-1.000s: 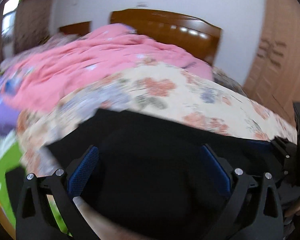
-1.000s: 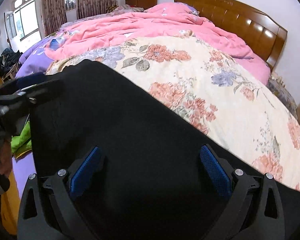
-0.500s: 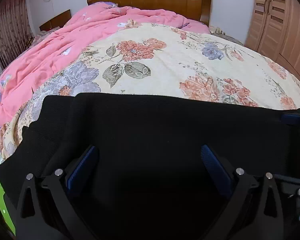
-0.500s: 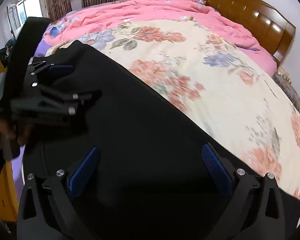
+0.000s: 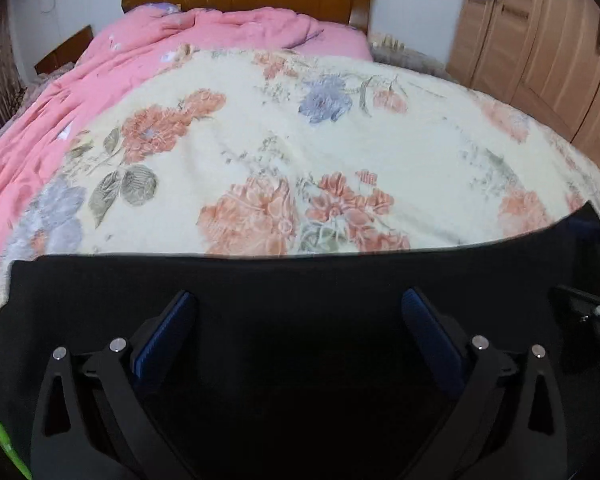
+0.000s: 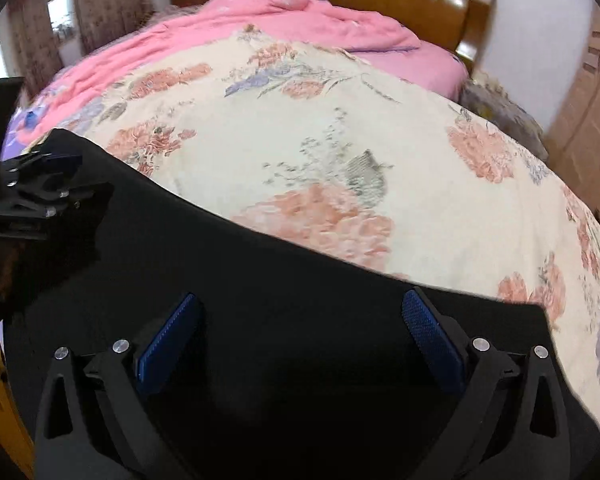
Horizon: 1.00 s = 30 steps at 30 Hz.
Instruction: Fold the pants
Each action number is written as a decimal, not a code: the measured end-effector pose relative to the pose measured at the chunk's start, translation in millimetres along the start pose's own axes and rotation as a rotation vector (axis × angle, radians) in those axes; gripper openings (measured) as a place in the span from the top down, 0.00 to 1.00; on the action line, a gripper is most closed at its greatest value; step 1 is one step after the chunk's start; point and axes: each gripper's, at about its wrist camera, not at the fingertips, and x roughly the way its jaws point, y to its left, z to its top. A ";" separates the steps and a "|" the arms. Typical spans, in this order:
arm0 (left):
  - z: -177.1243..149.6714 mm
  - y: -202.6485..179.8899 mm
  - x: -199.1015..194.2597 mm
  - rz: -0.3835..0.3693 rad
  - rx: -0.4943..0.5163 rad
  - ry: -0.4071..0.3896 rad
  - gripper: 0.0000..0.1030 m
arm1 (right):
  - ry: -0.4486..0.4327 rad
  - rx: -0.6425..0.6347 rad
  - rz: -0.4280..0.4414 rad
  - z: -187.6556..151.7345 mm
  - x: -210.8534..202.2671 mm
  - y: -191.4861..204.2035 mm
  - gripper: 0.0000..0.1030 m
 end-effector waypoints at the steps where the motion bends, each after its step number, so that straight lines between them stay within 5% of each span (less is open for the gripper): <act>1: 1.3 5.9 0.0 -0.021 -0.021 0.005 0.01 | 0.000 -0.007 0.003 -1.1 1.2 -7.9 0.05; 3: -0.1 16.7 2.6 -0.045 -0.059 0.000 0.01 | -0.010 0.028 0.058 1.6 2.6 -28.8 0.04; 8: -0.7 9.2 3.5 -0.011 -0.033 0.001 0.01 | -0.031 0.188 0.022 0.4 -8.0 -57.4 0.05; 11: -0.9 10.8 3.3 -0.014 -0.041 -0.003 0.01 | -0.098 0.156 0.042 -19.4 -39.2 -47.4 0.05; 14: 0.4 9.3 3.8 -0.002 -0.037 -0.003 0.01 | -0.017 0.097 -0.030 -37.9 -29.8 -51.7 0.04; 16: 0.6 8.8 4.1 0.000 -0.039 -0.003 0.01 | -0.037 0.108 0.008 -35.6 -31.3 -62.2 0.04; 18: 0.5 8.5 3.9 0.002 -0.040 -0.004 0.01 | -0.026 0.125 -0.101 -28.3 -26.7 -71.6 0.05; 20: 0.2 8.5 3.4 0.004 -0.040 -0.005 0.01 | -0.017 0.178 -0.069 -30.7 -28.0 -79.1 0.05; 23: 0.1 9.1 3.0 0.008 -0.039 -0.008 0.01 | -0.073 0.157 -0.003 -48.4 -61.9 -52.3 0.04; 25: 0.1 9.4 3.2 0.006 -0.040 -0.008 0.01 | -0.041 0.078 0.037 -60.9 -67.2 -27.8 0.05; 28: -0.3 9.4 2.9 -0.001 -0.045 -0.007 0.01 | 0.055 -0.067 -0.046 -92.1 -63.1 0.1 0.05; 30: -0.9 8.5 2.2 0.002 -0.042 -0.010 0.01 | 0.061 0.009 0.014 -106.3 -69.6 -13.9 0.04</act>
